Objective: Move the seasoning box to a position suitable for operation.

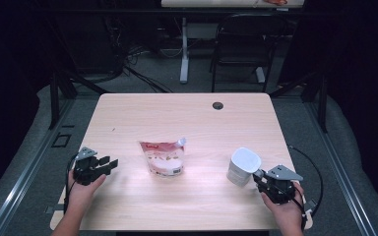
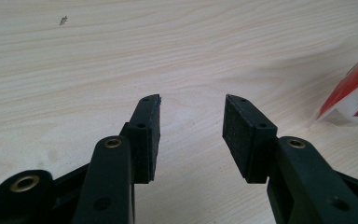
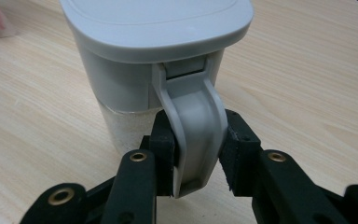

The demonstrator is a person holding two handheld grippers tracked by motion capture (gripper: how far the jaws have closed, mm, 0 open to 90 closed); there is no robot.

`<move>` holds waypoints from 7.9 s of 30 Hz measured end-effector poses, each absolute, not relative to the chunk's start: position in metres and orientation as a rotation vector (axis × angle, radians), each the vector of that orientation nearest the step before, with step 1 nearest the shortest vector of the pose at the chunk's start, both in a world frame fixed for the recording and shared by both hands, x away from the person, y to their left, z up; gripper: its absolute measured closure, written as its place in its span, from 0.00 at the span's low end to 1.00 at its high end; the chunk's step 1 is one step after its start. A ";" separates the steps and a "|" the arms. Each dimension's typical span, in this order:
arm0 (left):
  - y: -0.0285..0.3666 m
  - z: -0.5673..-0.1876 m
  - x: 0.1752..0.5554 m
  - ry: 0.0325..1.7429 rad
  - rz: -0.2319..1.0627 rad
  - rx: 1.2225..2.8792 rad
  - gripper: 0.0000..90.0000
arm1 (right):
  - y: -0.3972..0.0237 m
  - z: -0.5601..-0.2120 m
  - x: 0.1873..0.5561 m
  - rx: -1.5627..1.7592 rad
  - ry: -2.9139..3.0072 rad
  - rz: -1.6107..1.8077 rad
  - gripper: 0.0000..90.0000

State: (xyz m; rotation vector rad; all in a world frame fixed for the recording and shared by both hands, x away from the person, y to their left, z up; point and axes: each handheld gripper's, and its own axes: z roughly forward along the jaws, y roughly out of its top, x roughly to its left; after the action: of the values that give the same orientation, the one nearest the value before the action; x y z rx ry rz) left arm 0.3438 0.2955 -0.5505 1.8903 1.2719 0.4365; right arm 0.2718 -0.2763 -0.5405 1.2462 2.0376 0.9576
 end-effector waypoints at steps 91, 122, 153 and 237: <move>0.294 -0.555 0.347 1.294 0.434 1.917 0.62 | -0.298 -0.464 0.314 1.443 1.941 1.003 0.89; 0.293 -0.555 0.346 1.289 0.447 1.933 0.62 | -0.265 -0.465 0.331 1.454 2.080 0.952 1.00; 0.293 -0.555 0.346 1.287 0.448 1.932 0.62 | -0.284 -0.474 0.332 1.574 2.024 1.136 1.00; 0.292 -0.555 0.346 1.286 0.449 1.938 0.62 | -0.307 -0.489 0.331 1.728 1.926 1.349 1.00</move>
State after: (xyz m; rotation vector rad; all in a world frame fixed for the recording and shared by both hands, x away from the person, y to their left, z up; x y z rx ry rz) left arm 0.3464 0.2923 -0.5553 1.9382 1.2865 0.4490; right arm 0.3309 -0.3067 -0.4892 1.7280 1.9257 1.3487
